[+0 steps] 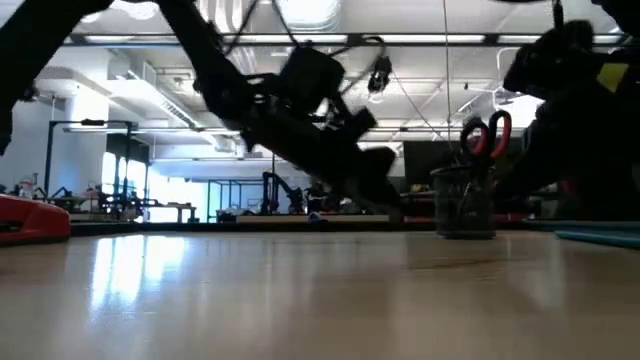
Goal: Apply microfiber cloth
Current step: Move the black pen holder to the top right of the table, then move the yellow spray bottle to the middle center of the table
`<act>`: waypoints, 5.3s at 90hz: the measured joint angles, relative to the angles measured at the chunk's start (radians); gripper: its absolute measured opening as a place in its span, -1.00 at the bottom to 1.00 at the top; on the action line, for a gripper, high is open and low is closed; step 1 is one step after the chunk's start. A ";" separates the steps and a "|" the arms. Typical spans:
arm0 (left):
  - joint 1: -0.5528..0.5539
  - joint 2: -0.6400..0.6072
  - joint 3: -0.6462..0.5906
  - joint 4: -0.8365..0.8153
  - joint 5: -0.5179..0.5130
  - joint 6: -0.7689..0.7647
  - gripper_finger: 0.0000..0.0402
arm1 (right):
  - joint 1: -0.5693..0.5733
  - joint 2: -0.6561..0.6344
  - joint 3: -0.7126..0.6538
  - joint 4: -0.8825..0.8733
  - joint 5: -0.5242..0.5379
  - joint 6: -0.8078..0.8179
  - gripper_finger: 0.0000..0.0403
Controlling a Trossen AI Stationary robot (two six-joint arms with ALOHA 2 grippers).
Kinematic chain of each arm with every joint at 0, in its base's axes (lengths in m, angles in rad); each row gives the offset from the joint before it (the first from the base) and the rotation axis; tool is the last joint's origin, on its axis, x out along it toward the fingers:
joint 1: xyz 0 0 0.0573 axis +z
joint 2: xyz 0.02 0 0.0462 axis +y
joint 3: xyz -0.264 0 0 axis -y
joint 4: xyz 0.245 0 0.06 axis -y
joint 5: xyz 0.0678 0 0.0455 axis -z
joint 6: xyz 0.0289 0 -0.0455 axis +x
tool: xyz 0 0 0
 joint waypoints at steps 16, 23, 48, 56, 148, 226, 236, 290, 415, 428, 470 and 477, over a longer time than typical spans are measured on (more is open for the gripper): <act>-0.019 -0.087 -0.241 0.259 0.000 -0.069 0.00 | -0.003 0.002 -0.018 0.029 0.015 0.019 -0.85; -0.030 -0.107 -0.320 0.375 0.000 -0.088 -0.03 | -0.003 0.018 -0.033 0.096 0.014 0.019 -0.92; -0.045 -0.120 -0.442 0.508 0.000 -0.097 -0.12 | -0.013 0.112 -0.048 0.162 0.074 0.071 -1.00; -0.045 -0.120 -0.447 0.508 0.000 -0.089 -0.15 | -0.030 0.150 -0.048 0.194 0.075 0.076 -1.00; -0.044 -0.120 -0.458 0.467 0.000 -0.070 -0.42 | -0.309 0.232 -0.013 0.350 0.240 0.024 -1.00; -0.044 -0.121 -0.458 0.401 0.000 -0.070 -0.44 | -0.549 0.227 -0.020 0.116 0.291 0.065 -1.00; -0.044 -0.122 -0.458 0.391 0.000 -0.070 -0.46 | -0.562 0.214 -0.027 0.047 0.294 0.108 -1.00; -0.044 -0.128 -0.458 0.359 -0.001 -0.070 -0.50 | -0.734 0.154 -0.071 -0.033 0.336 0.031 -1.00; -0.065 -0.296 -0.502 0.252 0.000 -0.074 -0.45 | -0.358 -0.208 0.527 -0.664 -0.861 0.092 -1.00; -0.065 -0.297 -0.503 0.266 0.000 -0.074 -0.41 | -0.242 -0.171 0.658 -0.816 -0.862 0.190 -1.00; -0.065 -0.297 -0.503 0.363 0.062 -0.087 -0.32 | 0.058 -0.062 0.883 -1.098 -0.977 0.659 -0.58; -0.072 -0.297 -0.503 0.400 0.095 -0.096 -0.31 | 0.089 -0.057 0.905 -1.142 -0.994 0.703 -0.44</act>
